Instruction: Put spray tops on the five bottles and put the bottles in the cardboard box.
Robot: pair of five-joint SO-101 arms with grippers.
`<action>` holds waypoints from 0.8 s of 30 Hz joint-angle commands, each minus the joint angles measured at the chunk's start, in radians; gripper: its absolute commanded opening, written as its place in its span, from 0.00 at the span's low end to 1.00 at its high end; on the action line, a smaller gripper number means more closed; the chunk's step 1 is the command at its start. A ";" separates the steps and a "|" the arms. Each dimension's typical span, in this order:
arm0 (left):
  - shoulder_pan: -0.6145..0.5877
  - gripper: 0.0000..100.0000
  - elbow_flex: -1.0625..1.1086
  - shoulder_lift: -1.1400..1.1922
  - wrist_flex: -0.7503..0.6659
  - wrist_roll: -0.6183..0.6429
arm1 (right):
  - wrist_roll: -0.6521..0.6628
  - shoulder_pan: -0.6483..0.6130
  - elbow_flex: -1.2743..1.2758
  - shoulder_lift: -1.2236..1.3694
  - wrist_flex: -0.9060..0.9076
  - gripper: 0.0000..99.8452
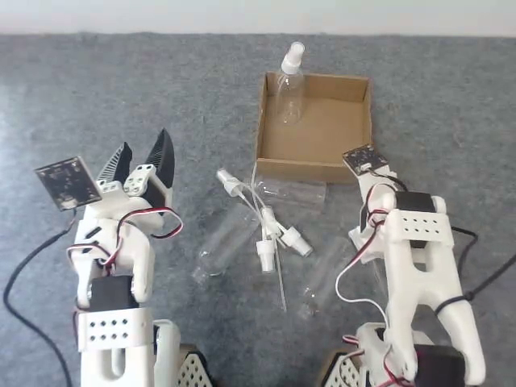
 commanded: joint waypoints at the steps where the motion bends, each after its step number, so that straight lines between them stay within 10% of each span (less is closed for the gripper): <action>1: 0.000 0.22 -0.013 0.011 -0.029 -0.011 | -0.104 -0.045 -0.057 -0.001 0.048 0.31; 24: 0.002 0.22 -0.013 0.011 -0.029 -0.011 | -0.219 -0.053 0.054 0.001 -0.145 0.24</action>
